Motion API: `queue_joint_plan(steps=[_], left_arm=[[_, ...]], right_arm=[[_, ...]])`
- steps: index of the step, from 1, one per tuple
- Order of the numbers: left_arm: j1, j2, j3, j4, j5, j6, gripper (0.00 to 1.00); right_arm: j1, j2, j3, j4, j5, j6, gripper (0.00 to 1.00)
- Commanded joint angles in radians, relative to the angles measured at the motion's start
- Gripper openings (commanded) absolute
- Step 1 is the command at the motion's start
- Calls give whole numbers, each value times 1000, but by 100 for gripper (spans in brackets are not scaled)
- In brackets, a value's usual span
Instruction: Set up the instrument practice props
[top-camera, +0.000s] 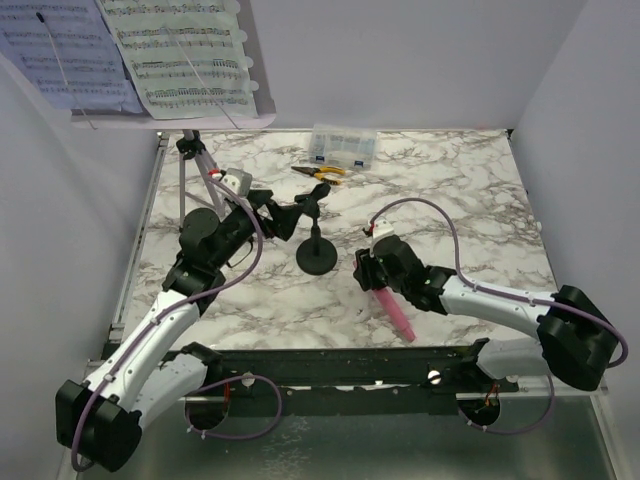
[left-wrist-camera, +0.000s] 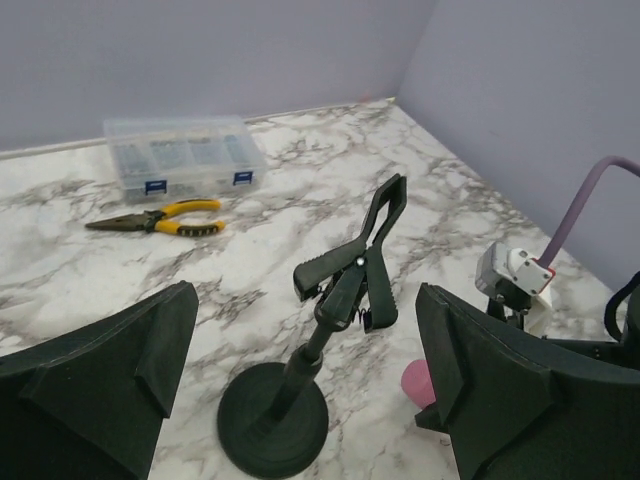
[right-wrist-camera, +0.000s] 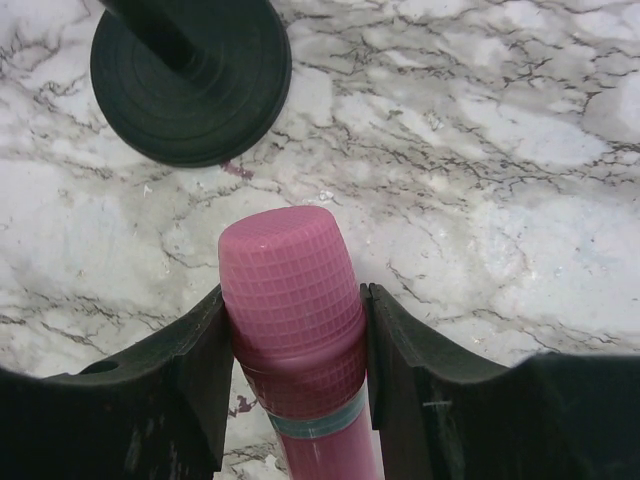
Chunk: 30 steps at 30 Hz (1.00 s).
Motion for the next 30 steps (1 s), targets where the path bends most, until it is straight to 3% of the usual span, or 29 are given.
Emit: queue_joint_plan(steps=[1, 9, 16, 27, 30], left_arm=[[106, 81, 27, 204, 359, -131, 99], [114, 260, 113, 210, 543, -141, 99], [73, 248, 79, 208, 469, -65, 98], [46, 267, 104, 104, 361, 11, 71], [35, 276, 114, 60, 340, 41, 74]], right_arm=[[6, -26, -3, 25, 63, 42, 0], [6, -110, -36, 104, -23, 42, 0], [6, -170, -46, 114, -42, 37, 0], [6, -316, -108, 132, -31, 85, 0], [6, -360, -117, 136, -28, 86, 0]])
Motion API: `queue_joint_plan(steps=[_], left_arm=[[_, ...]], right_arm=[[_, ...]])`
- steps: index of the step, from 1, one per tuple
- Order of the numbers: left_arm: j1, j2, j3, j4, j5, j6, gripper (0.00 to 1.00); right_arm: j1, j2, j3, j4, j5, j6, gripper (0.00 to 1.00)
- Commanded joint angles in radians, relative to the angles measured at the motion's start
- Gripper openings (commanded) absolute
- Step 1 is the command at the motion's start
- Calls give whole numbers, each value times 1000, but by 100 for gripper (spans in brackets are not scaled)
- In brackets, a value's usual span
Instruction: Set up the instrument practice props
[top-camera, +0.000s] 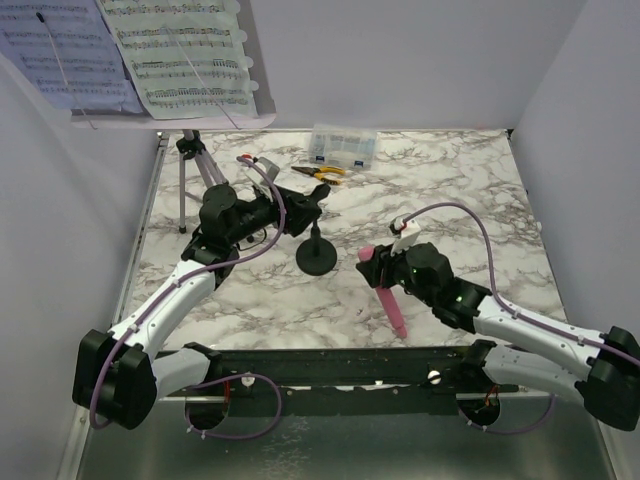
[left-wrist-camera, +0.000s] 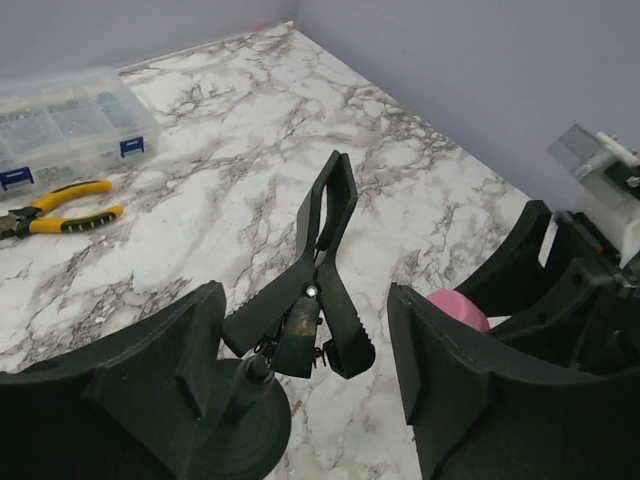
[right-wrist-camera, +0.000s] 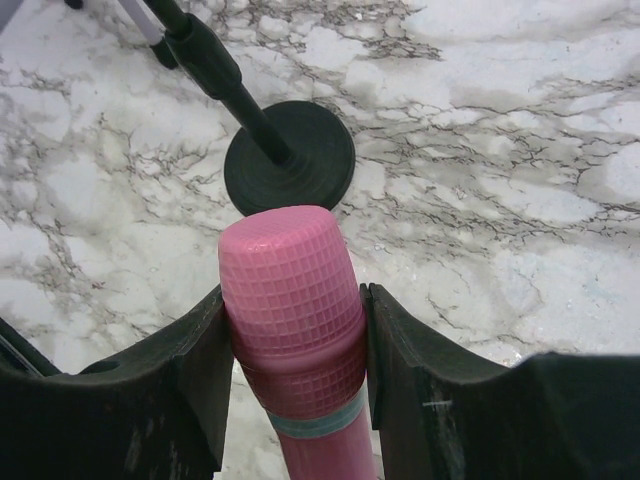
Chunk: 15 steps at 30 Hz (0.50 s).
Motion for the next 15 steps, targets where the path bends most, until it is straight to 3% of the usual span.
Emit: queue_joint_plan(steps=[1, 4, 7, 9, 12, 15], left_arm=[[-23, 16, 35, -85, -55, 70, 79], [-32, 15, 35, -94, -73, 86, 81], [-34, 17, 40, -100, -78, 90, 68], [-34, 10, 41, -106, -82, 95, 54], [-34, -14, 35, -105, -92, 107, 21], [-34, -34, 23, -103, -78, 110, 0]], right_arm=[[6, -67, -15, 39, 3, 20, 0], [5, -95, -19, 35, 11, 22, 0], [6, -121, -24, 32, 12, 27, 0], [6, -140, -24, 28, 15, 33, 0], [6, -171, -25, 29, 35, 27, 0], [6, -193, -15, 58, 78, 1, 0]])
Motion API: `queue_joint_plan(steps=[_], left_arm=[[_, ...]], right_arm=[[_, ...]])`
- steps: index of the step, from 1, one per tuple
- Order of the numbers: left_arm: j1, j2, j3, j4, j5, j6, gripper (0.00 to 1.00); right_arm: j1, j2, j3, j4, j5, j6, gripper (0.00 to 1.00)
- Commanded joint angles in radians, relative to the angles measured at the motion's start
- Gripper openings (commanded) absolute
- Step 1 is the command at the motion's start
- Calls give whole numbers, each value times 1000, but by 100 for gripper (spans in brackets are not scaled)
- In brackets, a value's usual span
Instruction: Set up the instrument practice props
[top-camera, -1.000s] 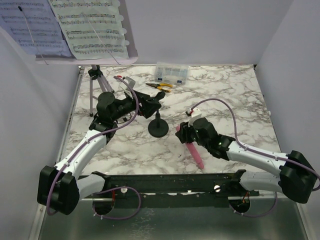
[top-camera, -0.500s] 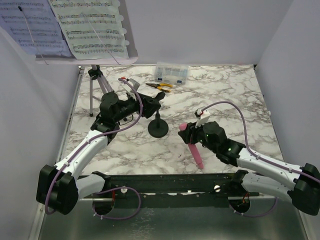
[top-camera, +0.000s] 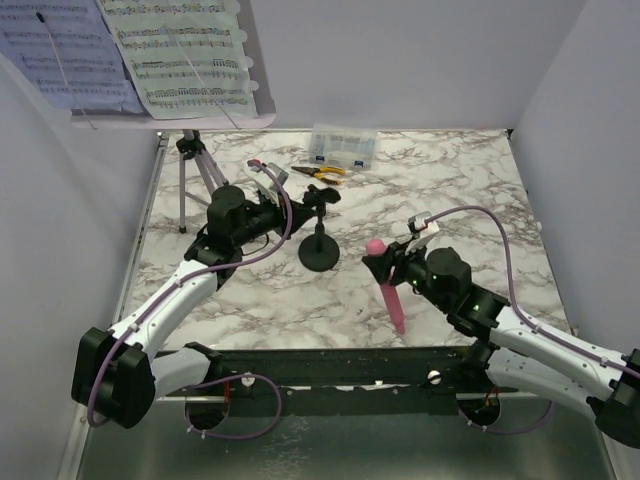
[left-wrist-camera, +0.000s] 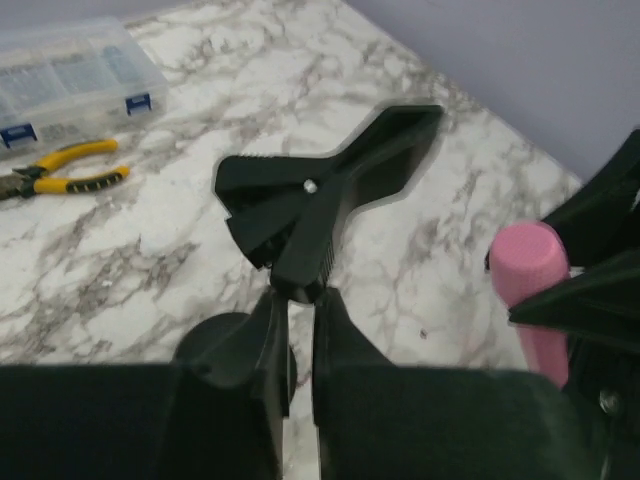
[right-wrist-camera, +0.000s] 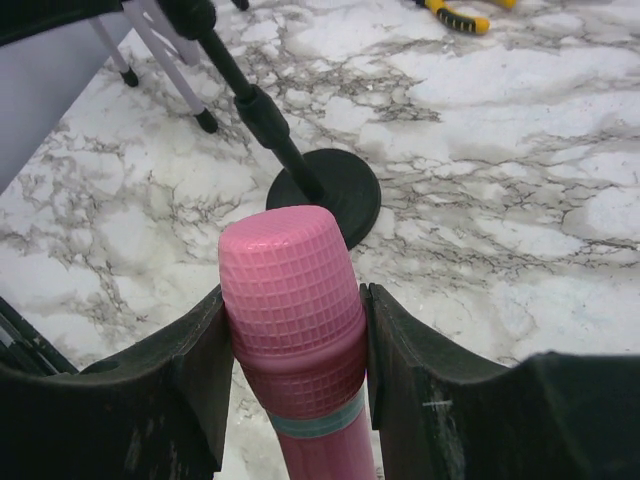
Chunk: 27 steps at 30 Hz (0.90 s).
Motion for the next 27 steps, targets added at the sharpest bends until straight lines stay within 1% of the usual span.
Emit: queue_joint_plan(steps=[1, 4, 7, 10, 11, 13, 15, 16, 17, 18, 21, 27], left_arm=[[-4, -49, 12, 11, 7, 30, 0], [-4, -50, 6, 17, 59, 21, 0], [-4, -48, 8, 19, 71, 15, 0], [-4, -56, 6, 17, 74, 12, 1], [-4, -61, 6, 16, 79, 10, 8], [-4, -71, 11, 3, 83, 3, 39], [-4, -84, 19, -12, 66, 0, 65], [-4, -91, 22, -14, 46, 0, 86], [-4, -99, 24, -15, 15, 4, 97], [-4, -102, 26, -15, -13, 5, 99], [-4, -78, 53, -15, -82, 10, 99], [-19, 29, 122, -9, -51, 38, 99]], right_arm=[[6, -39, 14, 78, 80, -35, 0], [5, -20, 71, 136, 116, -105, 0], [0, 46, 187, 181, 122, -194, 0], [-11, 142, 315, 151, 133, -226, 0], [-14, 160, 335, 153, 131, -230, 0], [-25, 187, 349, 177, 114, -227, 0], [-48, 208, 357, 184, 84, -202, 0], [-59, 219, 359, 186, 73, -188, 0], [-77, 230, 362, 184, 64, -168, 0], [-95, 238, 365, 179, 49, -152, 0], [-128, 239, 361, 177, 13, -118, 0], [-135, 194, 347, 192, 1, -119, 0]])
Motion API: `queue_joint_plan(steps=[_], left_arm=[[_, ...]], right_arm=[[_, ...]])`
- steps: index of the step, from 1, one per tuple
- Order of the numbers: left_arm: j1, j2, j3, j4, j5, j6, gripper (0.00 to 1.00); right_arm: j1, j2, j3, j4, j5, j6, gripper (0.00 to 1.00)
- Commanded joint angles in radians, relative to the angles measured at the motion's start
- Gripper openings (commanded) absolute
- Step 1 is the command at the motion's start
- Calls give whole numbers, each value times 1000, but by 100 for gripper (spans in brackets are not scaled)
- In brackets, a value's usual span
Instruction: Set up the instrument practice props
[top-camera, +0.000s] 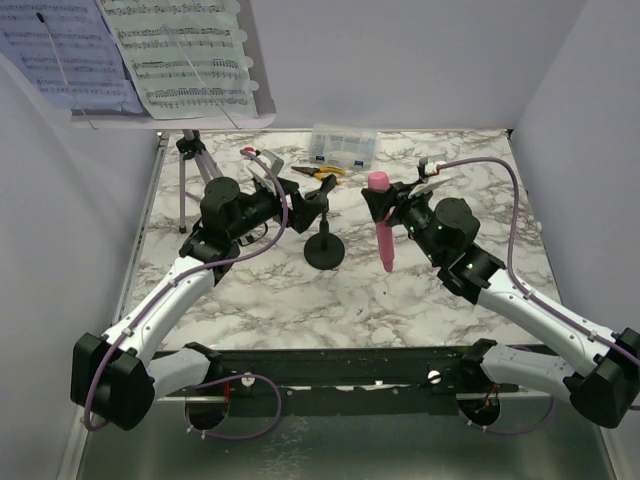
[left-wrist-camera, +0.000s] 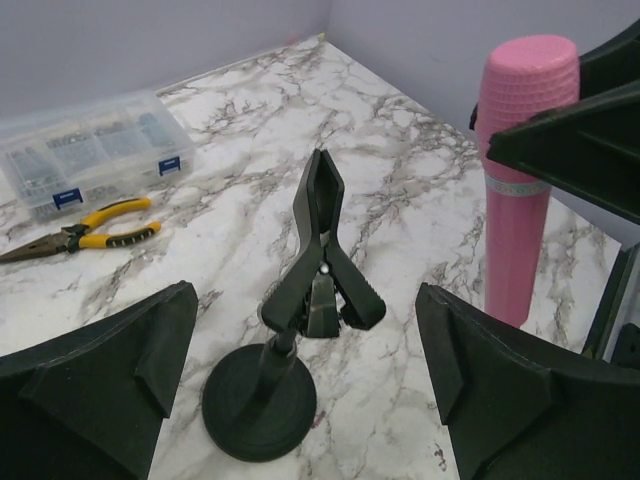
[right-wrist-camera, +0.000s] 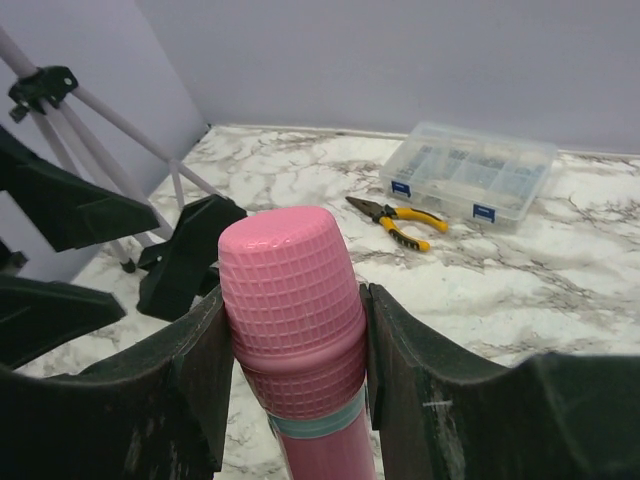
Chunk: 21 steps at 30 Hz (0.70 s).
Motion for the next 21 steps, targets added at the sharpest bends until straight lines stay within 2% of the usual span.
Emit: queue_joint_plan(steps=[1, 5, 7, 12, 18, 21], left_arm=[[-19, 85, 72, 6, -28, 32, 99], [-37, 122, 104, 5, -50, 46, 99], [-45, 144, 119, 2, -51, 51, 94], [-56, 172, 121, -12, -54, 73, 72], [-57, 175, 119, -24, -68, 101, 66], [-56, 177, 124, -39, -67, 107, 61]], right_arm=[[-4, -43, 5, 44, -33, 12, 0], [-5, -45, 17, 43, -35, 5, 0], [-6, -42, 23, 47, -35, 2, 0], [-7, -33, 31, 65, -40, 2, 0], [-12, 27, 70, 104, -36, -26, 0], [-51, 85, 116, 145, -83, -34, 0]])
